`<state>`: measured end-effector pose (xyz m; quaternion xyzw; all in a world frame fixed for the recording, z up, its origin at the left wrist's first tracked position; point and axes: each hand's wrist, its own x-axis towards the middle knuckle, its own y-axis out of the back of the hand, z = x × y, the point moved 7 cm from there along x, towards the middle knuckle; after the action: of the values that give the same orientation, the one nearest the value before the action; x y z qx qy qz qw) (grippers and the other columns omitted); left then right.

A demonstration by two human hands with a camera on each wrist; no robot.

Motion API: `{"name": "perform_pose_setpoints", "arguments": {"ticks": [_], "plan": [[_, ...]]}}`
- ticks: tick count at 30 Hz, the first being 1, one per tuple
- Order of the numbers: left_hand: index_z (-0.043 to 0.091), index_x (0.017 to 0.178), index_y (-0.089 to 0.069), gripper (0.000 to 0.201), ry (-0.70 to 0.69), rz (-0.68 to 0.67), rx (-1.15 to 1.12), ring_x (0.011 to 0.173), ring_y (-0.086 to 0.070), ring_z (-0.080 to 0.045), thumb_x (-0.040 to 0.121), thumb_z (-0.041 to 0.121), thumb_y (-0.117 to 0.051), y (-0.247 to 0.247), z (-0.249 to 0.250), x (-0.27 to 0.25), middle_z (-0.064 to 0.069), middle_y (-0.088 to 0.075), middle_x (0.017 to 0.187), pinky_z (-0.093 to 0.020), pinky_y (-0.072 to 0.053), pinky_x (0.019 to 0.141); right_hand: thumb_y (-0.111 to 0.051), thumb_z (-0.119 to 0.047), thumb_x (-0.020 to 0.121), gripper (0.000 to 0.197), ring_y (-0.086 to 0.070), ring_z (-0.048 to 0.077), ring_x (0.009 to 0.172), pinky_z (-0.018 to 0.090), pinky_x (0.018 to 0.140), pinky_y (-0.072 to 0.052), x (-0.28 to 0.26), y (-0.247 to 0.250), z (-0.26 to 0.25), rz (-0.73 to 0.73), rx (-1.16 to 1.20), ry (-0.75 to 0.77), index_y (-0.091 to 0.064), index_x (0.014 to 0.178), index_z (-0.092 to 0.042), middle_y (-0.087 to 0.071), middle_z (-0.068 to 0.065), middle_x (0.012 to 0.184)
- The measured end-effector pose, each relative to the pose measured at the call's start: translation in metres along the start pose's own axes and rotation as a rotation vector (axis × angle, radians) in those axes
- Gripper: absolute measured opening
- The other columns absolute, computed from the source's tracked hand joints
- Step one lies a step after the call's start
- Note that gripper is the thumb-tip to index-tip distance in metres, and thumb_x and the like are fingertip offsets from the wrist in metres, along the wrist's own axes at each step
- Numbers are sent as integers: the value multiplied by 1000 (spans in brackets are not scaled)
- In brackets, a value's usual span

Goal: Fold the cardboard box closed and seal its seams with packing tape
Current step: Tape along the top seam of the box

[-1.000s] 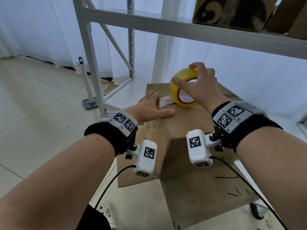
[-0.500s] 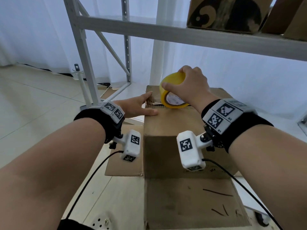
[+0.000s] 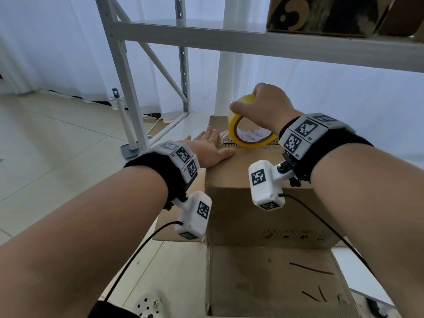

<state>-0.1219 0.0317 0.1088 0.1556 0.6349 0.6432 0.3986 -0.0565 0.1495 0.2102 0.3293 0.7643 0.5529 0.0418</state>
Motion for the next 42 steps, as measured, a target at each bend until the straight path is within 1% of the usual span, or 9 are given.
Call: {"name": "perform_pose_setpoints", "arguments": {"ticks": [4, 6, 9, 14, 18, 25, 30, 36, 42], "plan": [[21, 150, 13, 81, -4, -4, -38, 147, -1, -18, 92, 67, -19, -2, -4, -1, 4, 16, 158, -40, -3, 118, -58, -51, 82, 42, -48, 19, 73, 29, 55, -33, 2, 7, -2, -17, -61, -8, -50, 89, -10, -48, 1, 73], [21, 150, 13, 81, -4, -10, -39, 147, -1, -17, 92, 67, -19, -4, -5, -1, 5, 17, 158, -41, -2, 118, -60, -50, 81, 43, -51, 23, 74, 30, 60, -36, 0, 14, 9, -25, -157, -12, -53, 88, -8, -51, 3, 74], [19, 150, 13, 83, -7, 3, -21, 147, 1, -16, 91, 68, -19, -4, -4, 2, 4, 17, 158, -41, -1, 118, -64, -54, 78, 53, -53, 25, 87, 35, 71, -41, -3, 17, 30, -38, -211, -20, -54, 103, -8, -58, 7, 93], [18, 151, 10, 85, 1, 37, 22, 146, 5, -14, 90, 70, -17, -4, -3, 0, 2, 13, 159, -41, 3, 117, -60, -59, 82, 55, -40, 30, 120, 44, 94, -39, -15, 27, 39, 86, -42, -23, -57, 119, -19, -45, 12, 125], [13, 151, 2, 84, -7, 74, 117, 146, 6, -16, 91, 69, -16, 1, 3, -8, -4, 8, 159, -41, 3, 118, -48, -60, 89, 61, -37, 32, 129, 47, 100, -38, -26, 17, 50, 56, 6, -66, -47, 140, -25, -41, 12, 136], [12, 152, 2, 85, 25, 10, 184, 147, 4, -17, 91, 69, -17, -3, 20, -18, -6, 6, 159, -39, 3, 119, -42, -57, 93, 64, -26, 32, 139, 46, 110, -28, -25, 5, 50, -8, 1, -50, -32, 148, -26, -30, 10, 151], [10, 152, 1, 87, -5, 1, 169, 147, 3, -17, 91, 69, -17, -8, 47, -11, -6, 4, 160, -36, 3, 118, -40, -57, 93, 62, -14, 30, 144, 51, 113, -25, -26, -3, 44, -43, -50, -24, -28, 149, -31, -20, 6, 156], [17, 152, 0, 72, -108, 5, 161, 146, 0, -14, 96, 59, -17, 1, 15, -20, -2, 2, 160, -36, -1, 119, -41, -49, 96, 56, -24, 31, 138, 52, 106, -33, -27, 3, 46, -9, -14, -53, -32, 147, -30, -28, 7, 151], [17, 152, -4, 75, -91, 49, 199, 146, -5, -16, 94, 63, -18, 1, 12, -24, -3, -2, 160, -37, -1, 118, -43, -50, 95, 59, -22, 32, 139, 47, 108, -28, -29, 5, 50, -15, 46, -28, -31, 148, -28, -26, 9, 151]]}}
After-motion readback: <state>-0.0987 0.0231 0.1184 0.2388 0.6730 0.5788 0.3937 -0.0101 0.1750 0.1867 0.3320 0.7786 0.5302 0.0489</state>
